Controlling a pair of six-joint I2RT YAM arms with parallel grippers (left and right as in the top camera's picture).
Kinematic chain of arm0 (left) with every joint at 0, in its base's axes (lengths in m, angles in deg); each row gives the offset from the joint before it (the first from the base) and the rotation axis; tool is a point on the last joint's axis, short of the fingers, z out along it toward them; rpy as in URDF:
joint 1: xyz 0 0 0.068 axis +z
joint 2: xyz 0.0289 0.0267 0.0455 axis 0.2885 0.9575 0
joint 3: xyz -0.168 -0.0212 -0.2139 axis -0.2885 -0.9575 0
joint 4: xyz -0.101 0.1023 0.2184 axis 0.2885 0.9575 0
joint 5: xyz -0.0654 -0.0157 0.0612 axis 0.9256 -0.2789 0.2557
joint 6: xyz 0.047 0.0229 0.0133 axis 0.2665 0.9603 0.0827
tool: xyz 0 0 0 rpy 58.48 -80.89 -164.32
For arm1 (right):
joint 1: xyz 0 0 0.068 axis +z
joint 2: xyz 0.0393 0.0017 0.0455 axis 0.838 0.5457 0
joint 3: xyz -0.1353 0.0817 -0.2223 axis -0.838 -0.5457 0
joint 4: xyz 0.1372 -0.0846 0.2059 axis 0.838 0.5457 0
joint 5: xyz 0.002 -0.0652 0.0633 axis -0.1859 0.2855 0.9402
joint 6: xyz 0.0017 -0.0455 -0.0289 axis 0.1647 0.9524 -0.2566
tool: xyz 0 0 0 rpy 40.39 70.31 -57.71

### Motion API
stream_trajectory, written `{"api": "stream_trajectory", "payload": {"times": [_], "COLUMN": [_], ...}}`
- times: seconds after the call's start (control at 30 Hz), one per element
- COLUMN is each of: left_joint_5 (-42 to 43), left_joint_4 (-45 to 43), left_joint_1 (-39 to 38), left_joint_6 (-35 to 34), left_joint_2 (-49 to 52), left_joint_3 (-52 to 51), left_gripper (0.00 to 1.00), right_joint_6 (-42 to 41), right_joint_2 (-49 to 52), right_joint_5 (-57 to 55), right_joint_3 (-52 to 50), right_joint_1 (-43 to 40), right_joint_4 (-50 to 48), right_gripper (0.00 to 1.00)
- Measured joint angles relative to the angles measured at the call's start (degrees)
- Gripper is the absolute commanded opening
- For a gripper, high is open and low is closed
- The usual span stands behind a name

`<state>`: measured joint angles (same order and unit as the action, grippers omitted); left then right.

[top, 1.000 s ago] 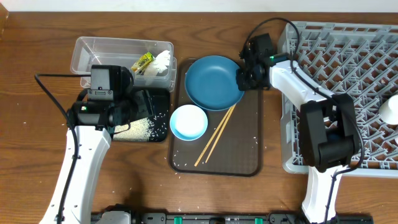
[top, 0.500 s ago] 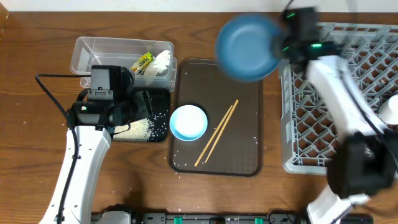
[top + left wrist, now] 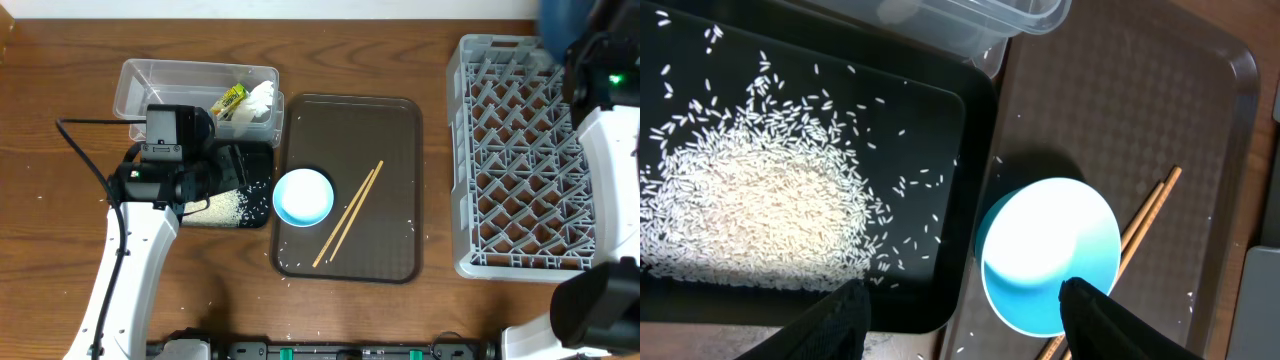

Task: Sort waste into correct bins and load items into the dishwasher rack
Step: 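Grasp the blue plate with the right gripper and lift it toward the rack, then lower the blue plate into the rack's back area and release it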

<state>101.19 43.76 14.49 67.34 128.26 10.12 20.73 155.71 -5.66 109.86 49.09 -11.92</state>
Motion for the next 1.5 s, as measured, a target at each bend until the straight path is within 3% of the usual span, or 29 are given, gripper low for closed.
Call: {"api": "stream_trajectory", "payload": {"times": [0.33,0.8,1.23,1.37,1.5], "left_joint_5": [0.0,0.0,0.0,0.0,0.0], "left_joint_4": [0.0,0.0,0.0,0.0,0.0], "left_joint_1": [0.0,0.0,0.0,0.0,0.0], "left_joint_6": [0.0,0.0,0.0,0.0,0.0], "left_joint_2": [0.0,0.0,0.0,0.0,0.0], "left_joint_3": [0.0,0.0,0.0,0.0,0.0], "left_gripper": [0.64,0.64,0.64,0.64,0.64], "right_joint_6": [8.9,17.8,27.5,24.9,18.6], "right_joint_2": [8.8,16.7,16.7,16.6,15.5], "right_joint_5": [-7.5,-10.0,-5.2,-6.2,-8.3], "right_joint_3": [0.0,-0.2,-0.2,0.4,1.2], "right_joint_1": [-6.7,-9.0,-9.2,-8.8,-7.1], "right_joint_4": [-7.2,-15.9,-12.1,-7.3,3.6], "right_gripper": [0.01,0.01,0.02,0.07,0.08]}}
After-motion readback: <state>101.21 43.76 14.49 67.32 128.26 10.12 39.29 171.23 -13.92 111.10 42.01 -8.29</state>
